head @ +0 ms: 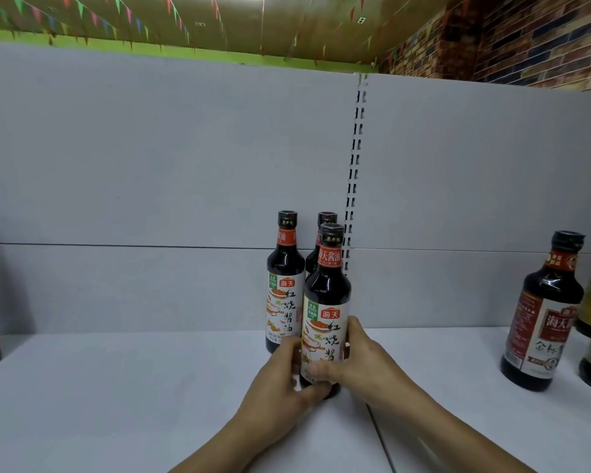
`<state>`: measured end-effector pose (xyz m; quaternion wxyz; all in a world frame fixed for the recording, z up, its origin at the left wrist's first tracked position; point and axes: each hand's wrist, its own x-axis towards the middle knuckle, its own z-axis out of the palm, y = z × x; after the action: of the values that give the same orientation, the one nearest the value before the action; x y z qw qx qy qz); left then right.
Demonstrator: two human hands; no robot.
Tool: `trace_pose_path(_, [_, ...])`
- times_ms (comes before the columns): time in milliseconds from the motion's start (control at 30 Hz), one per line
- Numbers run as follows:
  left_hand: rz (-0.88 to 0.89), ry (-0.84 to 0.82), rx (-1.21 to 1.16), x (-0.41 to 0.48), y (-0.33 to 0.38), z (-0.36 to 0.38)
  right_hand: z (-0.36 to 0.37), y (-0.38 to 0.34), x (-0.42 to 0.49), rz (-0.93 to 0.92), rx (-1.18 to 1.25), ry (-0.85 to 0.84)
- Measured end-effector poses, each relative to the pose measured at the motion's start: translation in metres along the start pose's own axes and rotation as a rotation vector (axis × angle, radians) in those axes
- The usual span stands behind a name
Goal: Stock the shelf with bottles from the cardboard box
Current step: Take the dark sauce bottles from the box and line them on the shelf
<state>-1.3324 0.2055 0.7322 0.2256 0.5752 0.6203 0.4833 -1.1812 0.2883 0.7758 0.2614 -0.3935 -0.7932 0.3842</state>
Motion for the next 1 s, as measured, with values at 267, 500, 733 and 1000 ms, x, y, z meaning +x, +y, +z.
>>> trace_pose_path(267, [0.028, 0.042, 0.12, -0.001, 0.001, 0.003, 0.0, 0.002, 0.003, -0.023, 0.003, 0.021])
trace_pose_path(500, [0.062, 0.01, 0.198, 0.001, -0.003, 0.001, 0.001, 0.011, 0.007, -0.006, -0.005, 0.08])
trace_pose_path(733, [0.084, -0.005, 0.205, 0.002, -0.004, -0.001, 0.007, 0.024, 0.007, -0.006, -0.089, 0.061])
trace_pose_path(1000, [0.098, 0.007, 0.164, 0.001, -0.005, 0.001, 0.015, 0.03, 0.007, -0.066, -0.128, 0.089])
